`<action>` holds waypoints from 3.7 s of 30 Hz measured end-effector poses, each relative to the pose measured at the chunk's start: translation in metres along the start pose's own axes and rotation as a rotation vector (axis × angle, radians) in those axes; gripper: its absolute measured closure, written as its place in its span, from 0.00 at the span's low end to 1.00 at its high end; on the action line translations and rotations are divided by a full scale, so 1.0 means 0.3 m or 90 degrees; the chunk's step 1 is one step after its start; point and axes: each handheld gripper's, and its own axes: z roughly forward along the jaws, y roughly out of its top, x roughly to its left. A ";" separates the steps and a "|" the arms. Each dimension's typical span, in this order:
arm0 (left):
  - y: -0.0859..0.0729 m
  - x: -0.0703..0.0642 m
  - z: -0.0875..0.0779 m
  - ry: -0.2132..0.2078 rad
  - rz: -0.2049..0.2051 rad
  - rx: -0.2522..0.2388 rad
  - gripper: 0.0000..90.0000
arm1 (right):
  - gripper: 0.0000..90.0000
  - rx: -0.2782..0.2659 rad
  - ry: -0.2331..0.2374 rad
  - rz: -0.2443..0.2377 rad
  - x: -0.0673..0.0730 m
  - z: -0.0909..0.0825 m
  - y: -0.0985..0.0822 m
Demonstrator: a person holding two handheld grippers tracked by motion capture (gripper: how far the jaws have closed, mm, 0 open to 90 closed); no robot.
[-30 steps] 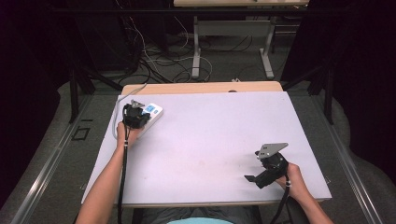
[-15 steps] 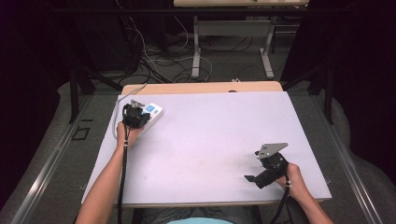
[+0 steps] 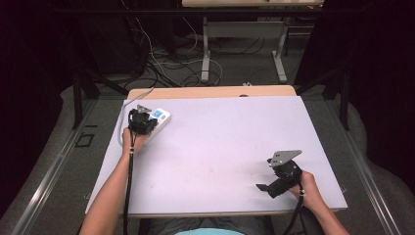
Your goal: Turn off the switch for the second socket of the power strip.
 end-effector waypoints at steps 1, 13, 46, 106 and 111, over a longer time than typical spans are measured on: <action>-0.001 -0.001 0.002 0.002 -0.001 -0.006 1.00 | 0.00 0.000 0.000 -0.001 0.000 0.000 0.000; 0.001 -0.002 0.000 0.003 0.001 -0.001 1.00 | 0.00 -0.002 -0.002 -0.006 -0.002 0.000 0.000; 0.008 -0.003 -0.011 0.012 0.000 -0.006 1.00 | 0.00 -0.003 -0.001 -0.005 0.000 0.002 -0.002; -0.001 -0.121 -0.259 -0.003 -0.005 -0.056 0.00 | 0.00 0.002 0.003 -0.009 0.003 -0.003 0.003; -0.027 -0.156 -0.277 -0.009 0.005 -0.048 0.00 | 0.00 -0.002 -0.002 0.002 0.006 0.001 0.003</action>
